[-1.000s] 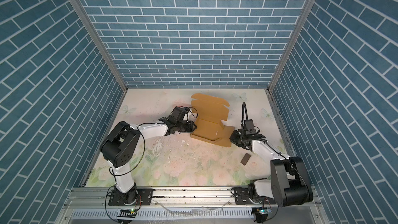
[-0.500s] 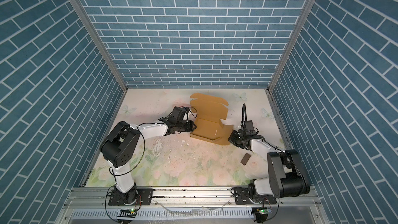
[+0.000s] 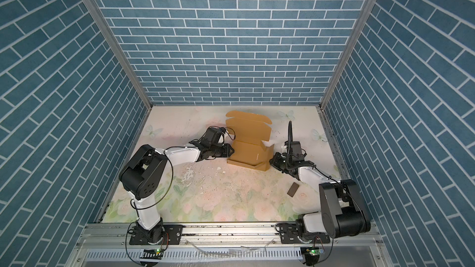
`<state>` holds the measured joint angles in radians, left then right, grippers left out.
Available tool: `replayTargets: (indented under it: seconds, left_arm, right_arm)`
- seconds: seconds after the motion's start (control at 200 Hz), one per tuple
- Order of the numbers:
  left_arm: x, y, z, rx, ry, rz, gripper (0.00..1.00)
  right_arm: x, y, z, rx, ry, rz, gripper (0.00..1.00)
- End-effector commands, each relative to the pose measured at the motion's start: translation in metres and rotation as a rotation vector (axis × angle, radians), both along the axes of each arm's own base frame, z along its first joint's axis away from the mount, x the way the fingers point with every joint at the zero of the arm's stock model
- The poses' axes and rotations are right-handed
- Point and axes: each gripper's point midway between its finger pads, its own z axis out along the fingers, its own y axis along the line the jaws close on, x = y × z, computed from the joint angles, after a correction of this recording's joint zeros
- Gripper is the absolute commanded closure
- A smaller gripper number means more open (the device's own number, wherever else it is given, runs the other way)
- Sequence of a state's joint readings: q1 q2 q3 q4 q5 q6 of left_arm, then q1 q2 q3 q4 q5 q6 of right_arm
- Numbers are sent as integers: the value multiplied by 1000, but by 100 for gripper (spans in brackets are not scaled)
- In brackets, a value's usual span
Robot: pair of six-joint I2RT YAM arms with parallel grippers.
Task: Assemble paper box
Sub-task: Fold the bottom flaps of a flat cardboard box at the center of the table.
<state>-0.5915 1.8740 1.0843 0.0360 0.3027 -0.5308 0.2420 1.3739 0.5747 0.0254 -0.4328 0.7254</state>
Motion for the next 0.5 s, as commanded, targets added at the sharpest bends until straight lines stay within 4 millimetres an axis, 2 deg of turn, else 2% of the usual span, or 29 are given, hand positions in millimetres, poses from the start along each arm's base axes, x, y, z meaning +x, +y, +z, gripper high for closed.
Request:
replayTargets:
  seconds: [0.0,0.105,0.2,0.325,0.43,0.495]
  left_arm:
    - [-1,-9,7,-17,-1,-26,68]
    - [-2,-14,11,-36,-12,-49,68]
    - [-2,-11,6,-23,-1,-31,68]
    - [-3,-14,11,-38,-12,-49,68]
    - [-2,-11,7,-24,-3,-32,68]
    - [-2,-12,10,-27,-8,-35,68]
  right_arm:
    - [10,19,28,38,-84,63,100]
    - [10,29,37,55,-108,98,100]
    - [10,31,40,50,-126,113,100]
    - [11,36,48,70,-147,119,100]
    - [10,43,48,71,-153,145,100]
    - [10,47,48,82,-145,154,100]
